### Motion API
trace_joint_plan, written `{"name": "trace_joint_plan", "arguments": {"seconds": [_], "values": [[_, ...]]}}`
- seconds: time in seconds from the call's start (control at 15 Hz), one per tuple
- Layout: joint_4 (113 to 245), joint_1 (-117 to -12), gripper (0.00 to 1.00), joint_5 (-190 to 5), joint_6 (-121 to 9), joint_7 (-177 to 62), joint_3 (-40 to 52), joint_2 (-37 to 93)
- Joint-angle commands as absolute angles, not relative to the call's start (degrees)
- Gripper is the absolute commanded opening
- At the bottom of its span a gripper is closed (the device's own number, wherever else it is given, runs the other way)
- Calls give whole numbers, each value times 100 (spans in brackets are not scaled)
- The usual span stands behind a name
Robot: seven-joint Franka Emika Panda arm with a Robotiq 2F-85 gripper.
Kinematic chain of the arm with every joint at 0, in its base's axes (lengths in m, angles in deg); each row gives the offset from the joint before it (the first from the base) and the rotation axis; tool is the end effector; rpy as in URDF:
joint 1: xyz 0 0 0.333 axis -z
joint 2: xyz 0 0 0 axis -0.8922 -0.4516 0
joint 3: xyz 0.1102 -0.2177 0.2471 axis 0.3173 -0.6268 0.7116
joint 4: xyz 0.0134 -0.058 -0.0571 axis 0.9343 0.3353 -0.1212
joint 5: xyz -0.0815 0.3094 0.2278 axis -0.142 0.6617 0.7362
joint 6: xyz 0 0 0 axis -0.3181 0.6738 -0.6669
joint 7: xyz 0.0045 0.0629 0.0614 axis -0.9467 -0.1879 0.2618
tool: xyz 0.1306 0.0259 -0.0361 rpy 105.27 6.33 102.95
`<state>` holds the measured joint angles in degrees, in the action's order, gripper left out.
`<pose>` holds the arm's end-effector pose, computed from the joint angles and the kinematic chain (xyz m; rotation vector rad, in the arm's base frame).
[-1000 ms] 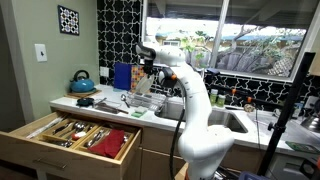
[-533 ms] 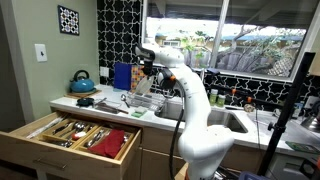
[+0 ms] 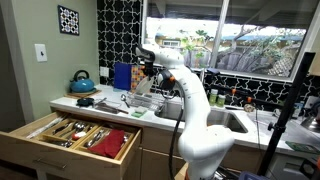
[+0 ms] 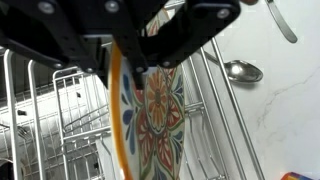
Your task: Pick up the plate, turn it around, then place it back on the plate rack
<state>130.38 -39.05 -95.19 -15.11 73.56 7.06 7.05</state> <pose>0.6776 -0.3425 0.5796 1.8704 2.2272 -0.1147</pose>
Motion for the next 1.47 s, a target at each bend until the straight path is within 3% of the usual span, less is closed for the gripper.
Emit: {"name": "trace_joint_plan", "arguments": {"seconds": [0.0,0.2,0.4,1.07,1.4], "values": [[12728,-3804,57,-9582,-1453,7891,723,508],[12685,-3788,82,-9583,-1409,7949,723,483],[12670,-3785,100,-9593,-1382,7990,721,475],[12180,-3743,100,-9464,-1076,7937,758,826],[12021,-3819,100,-9468,-718,6735,635,1131]]}}
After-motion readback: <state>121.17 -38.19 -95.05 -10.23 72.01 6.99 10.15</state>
